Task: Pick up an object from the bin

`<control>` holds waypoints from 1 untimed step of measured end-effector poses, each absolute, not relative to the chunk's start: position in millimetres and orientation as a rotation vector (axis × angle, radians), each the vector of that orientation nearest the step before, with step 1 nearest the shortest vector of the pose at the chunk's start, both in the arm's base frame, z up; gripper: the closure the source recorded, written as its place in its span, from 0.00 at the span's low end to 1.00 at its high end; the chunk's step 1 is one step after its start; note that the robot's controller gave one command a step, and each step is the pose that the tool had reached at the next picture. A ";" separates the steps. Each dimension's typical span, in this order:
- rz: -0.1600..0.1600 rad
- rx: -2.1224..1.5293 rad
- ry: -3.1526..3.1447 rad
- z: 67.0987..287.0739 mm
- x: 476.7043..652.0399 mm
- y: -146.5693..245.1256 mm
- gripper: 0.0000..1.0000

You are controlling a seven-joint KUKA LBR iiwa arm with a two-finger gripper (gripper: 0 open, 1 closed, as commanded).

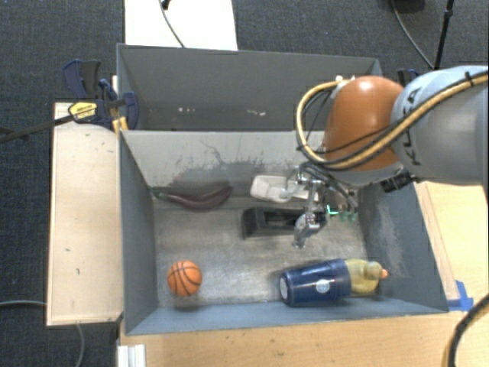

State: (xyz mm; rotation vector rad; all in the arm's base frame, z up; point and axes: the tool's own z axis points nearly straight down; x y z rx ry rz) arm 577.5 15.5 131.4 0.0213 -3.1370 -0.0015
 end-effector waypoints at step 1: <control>-0.002 0.021 -3.145 135.2 579.5 15.5 0.00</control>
Offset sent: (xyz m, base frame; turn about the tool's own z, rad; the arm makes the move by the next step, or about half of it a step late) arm -0.0059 0.0012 -0.0550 0.1303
